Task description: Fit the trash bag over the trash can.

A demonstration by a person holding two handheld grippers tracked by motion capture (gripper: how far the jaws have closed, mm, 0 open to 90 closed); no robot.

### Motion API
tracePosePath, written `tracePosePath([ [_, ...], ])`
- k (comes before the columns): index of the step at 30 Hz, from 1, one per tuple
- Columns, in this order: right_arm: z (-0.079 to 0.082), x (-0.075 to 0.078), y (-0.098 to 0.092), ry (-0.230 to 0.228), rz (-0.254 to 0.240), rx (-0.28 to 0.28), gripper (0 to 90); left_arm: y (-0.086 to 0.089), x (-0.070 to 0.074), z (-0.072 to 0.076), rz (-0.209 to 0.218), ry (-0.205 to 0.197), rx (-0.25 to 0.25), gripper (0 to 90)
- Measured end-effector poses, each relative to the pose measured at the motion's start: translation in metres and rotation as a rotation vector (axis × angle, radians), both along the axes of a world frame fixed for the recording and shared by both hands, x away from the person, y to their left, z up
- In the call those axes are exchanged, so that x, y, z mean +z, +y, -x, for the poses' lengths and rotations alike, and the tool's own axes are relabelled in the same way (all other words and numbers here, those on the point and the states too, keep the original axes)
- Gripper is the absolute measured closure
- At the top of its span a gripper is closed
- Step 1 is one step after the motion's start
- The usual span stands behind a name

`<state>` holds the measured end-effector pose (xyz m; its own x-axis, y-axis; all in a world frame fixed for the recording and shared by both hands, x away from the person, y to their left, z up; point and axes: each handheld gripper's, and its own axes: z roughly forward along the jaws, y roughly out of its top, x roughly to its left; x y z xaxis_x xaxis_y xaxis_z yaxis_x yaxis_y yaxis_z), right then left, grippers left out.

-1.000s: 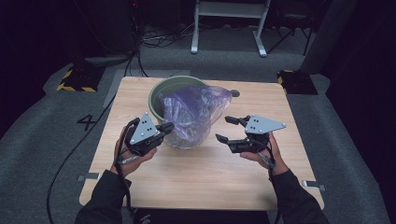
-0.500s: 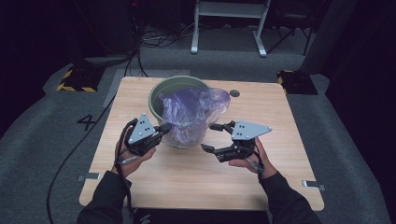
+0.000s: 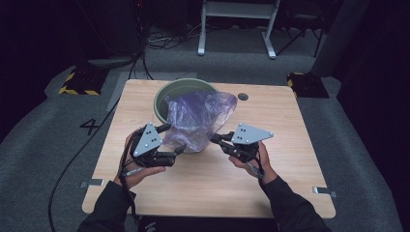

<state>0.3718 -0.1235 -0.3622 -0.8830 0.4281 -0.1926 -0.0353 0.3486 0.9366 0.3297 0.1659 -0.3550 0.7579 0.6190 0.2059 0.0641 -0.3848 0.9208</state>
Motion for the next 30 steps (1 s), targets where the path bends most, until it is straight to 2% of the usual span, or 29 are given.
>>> tracePosePath([
  [2, -0.001, 0.000, -0.001, 0.003, -0.008, -0.008, 90.0, -0.001, 0.004, 0.004, 0.010, 0.008, -0.024, 15.5],
  [4, -0.001, 0.000, -0.001, 0.002, -0.002, -0.015, 90.0, -0.004, 0.008, 0.008, 0.022, -0.005, -0.023, 15.2],
  [6, -0.001, 0.000, 0.000, 0.005, -0.002, -0.014, 90.0, -0.010, 0.012, 0.010, 0.011, -0.018, -0.029, 15.2],
  [9, -0.002, 0.000, 0.001, 0.008, 0.002, -0.016, 90.0, -0.023, 0.016, 0.011, -0.035, -0.033, -0.043, 15.3],
  [14, 0.000, 0.001, 0.003, 0.007, 0.013, -0.005, 90.0, -0.044, 0.016, 0.005, -0.104, -0.038, -0.021, 17.8],
  [17, 0.000, 0.002, 0.003, 0.009, 0.012, -0.003, 90.0, -0.051, 0.015, 0.003, -0.146, -0.047, -0.019, 27.6],
  [18, 0.000, 0.003, 0.003, 0.011, 0.006, -0.003, 90.0, -0.052, 0.014, 0.001, -0.156, -0.050, -0.017, 36.7],
  [19, 0.000, 0.003, 0.002, 0.011, 0.003, 0.001, 90.0, -0.053, 0.014, 0.000, -0.153, -0.048, -0.014, 40.7],
  [20, 0.000, 0.004, 0.002, 0.009, 0.001, 0.007, 90.0, -0.053, 0.014, -0.001, -0.162, -0.052, 0.003, 45.0],
  [21, 0.001, 0.004, 0.002, 0.007, 0.001, 0.008, 90.0, -0.053, 0.014, -0.003, -0.185, -0.058, 0.019, 54.0],
  [22, 0.001, 0.004, 0.002, 0.006, 0.000, 0.006, 90.0, -0.052, 0.014, -0.004, -0.186, -0.057, 0.023, 57.3],
  [24, 0.002, 0.004, 0.001, 0.005, 0.001, 0.011, 90.0, -0.048, 0.015, -0.007, -0.171, -0.058, 0.023, 71.0],
  [26, 0.001, 0.003, 0.000, 0.002, 0.005, 0.005, 90.0, -0.042, 0.017, -0.010, -0.151, -0.060, 0.032, 80.5],
  [30, -0.001, 0.001, -0.003, 0.014, 0.007, -0.007, 90.0, -0.027, 0.019, -0.018, -0.100, -0.040, 0.042, 89.5],
])
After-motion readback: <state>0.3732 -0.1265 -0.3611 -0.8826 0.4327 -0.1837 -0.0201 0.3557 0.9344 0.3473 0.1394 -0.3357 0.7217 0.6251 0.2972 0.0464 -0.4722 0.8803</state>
